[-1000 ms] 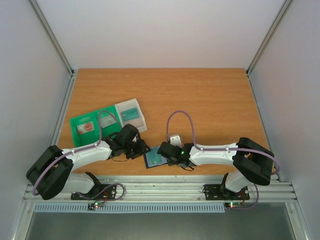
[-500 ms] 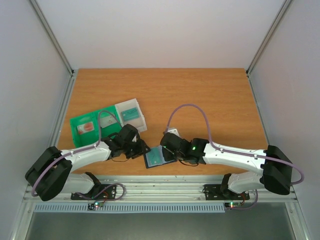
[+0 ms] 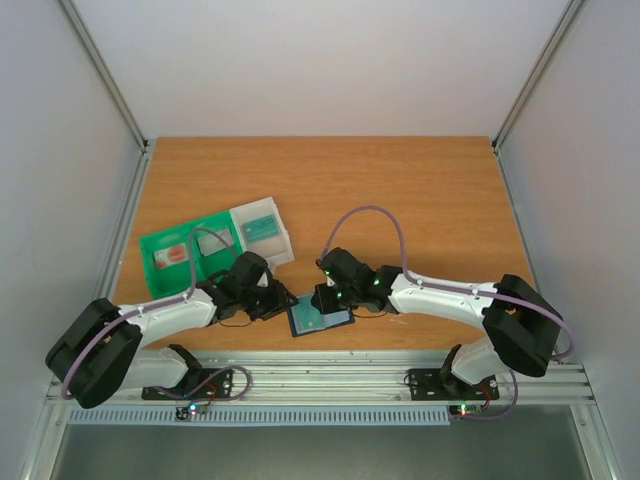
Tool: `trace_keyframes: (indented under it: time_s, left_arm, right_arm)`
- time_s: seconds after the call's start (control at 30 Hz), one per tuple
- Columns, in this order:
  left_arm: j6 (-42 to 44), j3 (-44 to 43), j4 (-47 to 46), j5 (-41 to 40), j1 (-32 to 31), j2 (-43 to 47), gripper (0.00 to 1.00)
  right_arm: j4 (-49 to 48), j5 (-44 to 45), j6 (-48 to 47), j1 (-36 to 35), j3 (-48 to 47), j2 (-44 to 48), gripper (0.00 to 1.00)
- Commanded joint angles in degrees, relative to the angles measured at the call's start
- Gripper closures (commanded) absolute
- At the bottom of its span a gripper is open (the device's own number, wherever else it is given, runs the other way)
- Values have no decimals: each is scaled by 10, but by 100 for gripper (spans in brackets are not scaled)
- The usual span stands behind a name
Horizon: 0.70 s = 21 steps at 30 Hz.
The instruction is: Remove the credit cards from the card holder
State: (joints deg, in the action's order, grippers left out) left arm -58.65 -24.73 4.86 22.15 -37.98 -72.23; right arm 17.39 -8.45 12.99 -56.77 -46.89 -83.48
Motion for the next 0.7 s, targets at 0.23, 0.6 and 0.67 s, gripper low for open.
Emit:
trace_keyframes:
  time_s: [0.23, 0.6, 0.67]
  left_arm:
    - [8, -4, -42, 14, 4, -9, 64]
    - [17, -8, -26, 3, 4, -38, 72]
    - [17, -5, -23, 0, 4, -41, 73]
  right_arm:
    - [-69, -108, 0, 61, 30, -48, 83]
    - [-116, -140, -4, 95, 60, -93, 83]
    - [-125, -145, -5, 97, 66, -98, 83]
